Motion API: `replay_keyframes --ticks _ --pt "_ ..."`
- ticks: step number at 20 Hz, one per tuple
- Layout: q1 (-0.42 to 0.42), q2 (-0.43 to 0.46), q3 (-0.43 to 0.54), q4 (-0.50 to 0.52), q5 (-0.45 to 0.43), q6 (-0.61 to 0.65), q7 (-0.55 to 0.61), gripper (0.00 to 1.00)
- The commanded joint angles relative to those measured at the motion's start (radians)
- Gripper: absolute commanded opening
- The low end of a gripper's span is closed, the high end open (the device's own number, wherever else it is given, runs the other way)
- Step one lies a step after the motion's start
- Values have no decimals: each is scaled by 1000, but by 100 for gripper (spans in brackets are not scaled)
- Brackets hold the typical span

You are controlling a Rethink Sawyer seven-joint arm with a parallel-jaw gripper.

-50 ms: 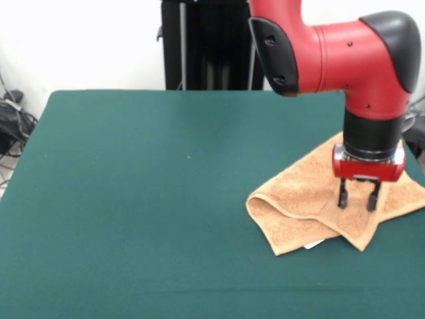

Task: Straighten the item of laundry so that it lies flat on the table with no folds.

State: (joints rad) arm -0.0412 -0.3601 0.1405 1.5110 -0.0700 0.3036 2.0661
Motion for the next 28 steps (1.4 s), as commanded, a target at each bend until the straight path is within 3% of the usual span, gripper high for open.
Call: replay_keyframes --ticks 1,18,28 --pt "22 40 18 -1 -62 -52 45 0" --pt "4 15 34 14 -53 -5 29 0" --pt "-189 -250 182 299 -50 81 -66 0"
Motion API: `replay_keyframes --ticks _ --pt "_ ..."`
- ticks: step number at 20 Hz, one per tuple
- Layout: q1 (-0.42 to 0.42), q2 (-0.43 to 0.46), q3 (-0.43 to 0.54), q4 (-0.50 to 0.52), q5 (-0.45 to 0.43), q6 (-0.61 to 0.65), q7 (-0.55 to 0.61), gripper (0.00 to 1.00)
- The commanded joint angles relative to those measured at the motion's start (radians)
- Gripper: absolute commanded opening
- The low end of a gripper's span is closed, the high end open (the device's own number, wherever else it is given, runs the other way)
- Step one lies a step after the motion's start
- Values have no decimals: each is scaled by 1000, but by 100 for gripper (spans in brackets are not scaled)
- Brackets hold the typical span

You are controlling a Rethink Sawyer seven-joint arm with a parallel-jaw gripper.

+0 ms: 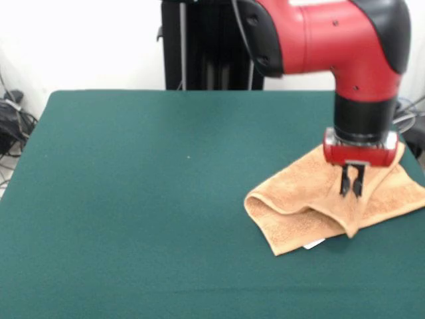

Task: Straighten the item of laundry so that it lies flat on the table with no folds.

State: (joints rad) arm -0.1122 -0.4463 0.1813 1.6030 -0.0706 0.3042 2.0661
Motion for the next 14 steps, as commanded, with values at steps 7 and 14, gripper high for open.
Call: replay_keyframes --ticks 7,14 --pt "-219 -201 216 259 -63 114 -98 0" --pt "-246 -149 236 229 -121 116 -120 0"
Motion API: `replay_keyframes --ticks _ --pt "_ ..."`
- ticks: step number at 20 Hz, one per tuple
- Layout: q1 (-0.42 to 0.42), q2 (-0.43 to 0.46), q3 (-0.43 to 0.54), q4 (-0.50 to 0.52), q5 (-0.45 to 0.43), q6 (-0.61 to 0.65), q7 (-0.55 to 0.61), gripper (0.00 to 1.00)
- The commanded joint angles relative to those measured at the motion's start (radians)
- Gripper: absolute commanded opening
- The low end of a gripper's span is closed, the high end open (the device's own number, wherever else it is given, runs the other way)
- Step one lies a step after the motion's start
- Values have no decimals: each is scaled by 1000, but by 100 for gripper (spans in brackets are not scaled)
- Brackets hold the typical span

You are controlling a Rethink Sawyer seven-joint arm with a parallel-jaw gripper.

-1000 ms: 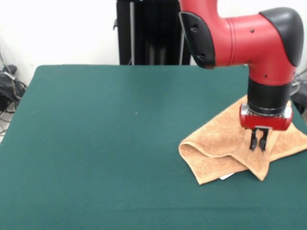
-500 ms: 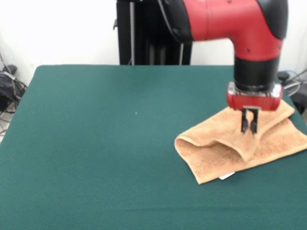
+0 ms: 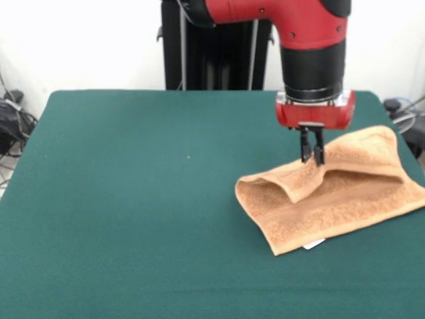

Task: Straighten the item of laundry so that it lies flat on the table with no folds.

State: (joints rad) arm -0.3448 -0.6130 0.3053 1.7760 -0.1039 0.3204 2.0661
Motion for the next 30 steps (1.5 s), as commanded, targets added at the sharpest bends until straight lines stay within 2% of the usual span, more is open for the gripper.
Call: replay_keyframes --ticks 1,5,14,18,19,21,24,27,30 --pt "-8 26 99 61 -113 100 -127 0" --pt "8 113 56 136 -223 -86 -64 0" --pt "136 84 -34 225 -349 -129 43 0" --pt "194 84 -115 297 -415 -288 110 0" --pt "201 61 -130 327 -423 -315 124 0" --pt "183 -30 -126 413 -424 -334 135 0" --pt "58 -167 -6 543 -398 -265 93 0" --pt "-46 -224 69 623 -395 -249 55 0" --pt "-113 -237 96 657 -412 -261 32 0"
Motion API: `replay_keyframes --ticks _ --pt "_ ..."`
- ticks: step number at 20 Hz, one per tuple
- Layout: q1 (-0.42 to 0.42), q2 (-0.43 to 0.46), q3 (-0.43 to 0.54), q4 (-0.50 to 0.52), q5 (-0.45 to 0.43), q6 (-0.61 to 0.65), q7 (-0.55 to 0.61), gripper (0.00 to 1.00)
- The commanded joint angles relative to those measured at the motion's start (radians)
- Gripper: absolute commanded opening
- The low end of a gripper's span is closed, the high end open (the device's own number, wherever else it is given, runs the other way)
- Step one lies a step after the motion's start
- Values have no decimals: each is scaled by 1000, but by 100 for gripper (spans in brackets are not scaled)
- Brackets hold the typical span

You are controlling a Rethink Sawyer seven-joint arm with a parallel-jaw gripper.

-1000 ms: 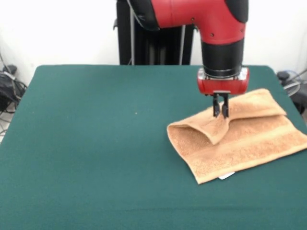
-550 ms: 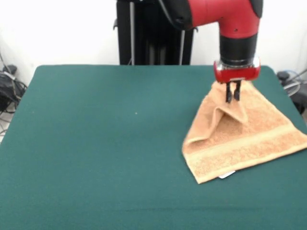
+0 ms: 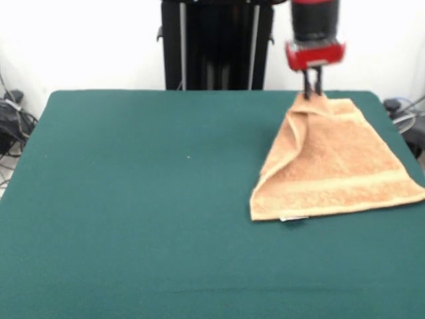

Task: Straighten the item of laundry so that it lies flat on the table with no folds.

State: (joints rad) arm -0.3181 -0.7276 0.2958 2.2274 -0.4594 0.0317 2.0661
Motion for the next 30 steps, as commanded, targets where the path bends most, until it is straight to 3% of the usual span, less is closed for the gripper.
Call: replay_keyframes --ticks 1,5,9,17,23,24,30 --pt "-158 -120 110 213 -63 22 28 0" --pt "-251 -124 147 230 -87 31 -4 0" --pt "-305 4 113 130 -175 32 -51 0" --pt "-256 258 -22 -83 -377 -75 -17 0" --pt "-254 312 -36 -127 -457 -136 14 0" --pt "-249 313 -38 -130 -467 -139 27 100" --pt "-260 316 -27 -117 -471 -132 36 100"
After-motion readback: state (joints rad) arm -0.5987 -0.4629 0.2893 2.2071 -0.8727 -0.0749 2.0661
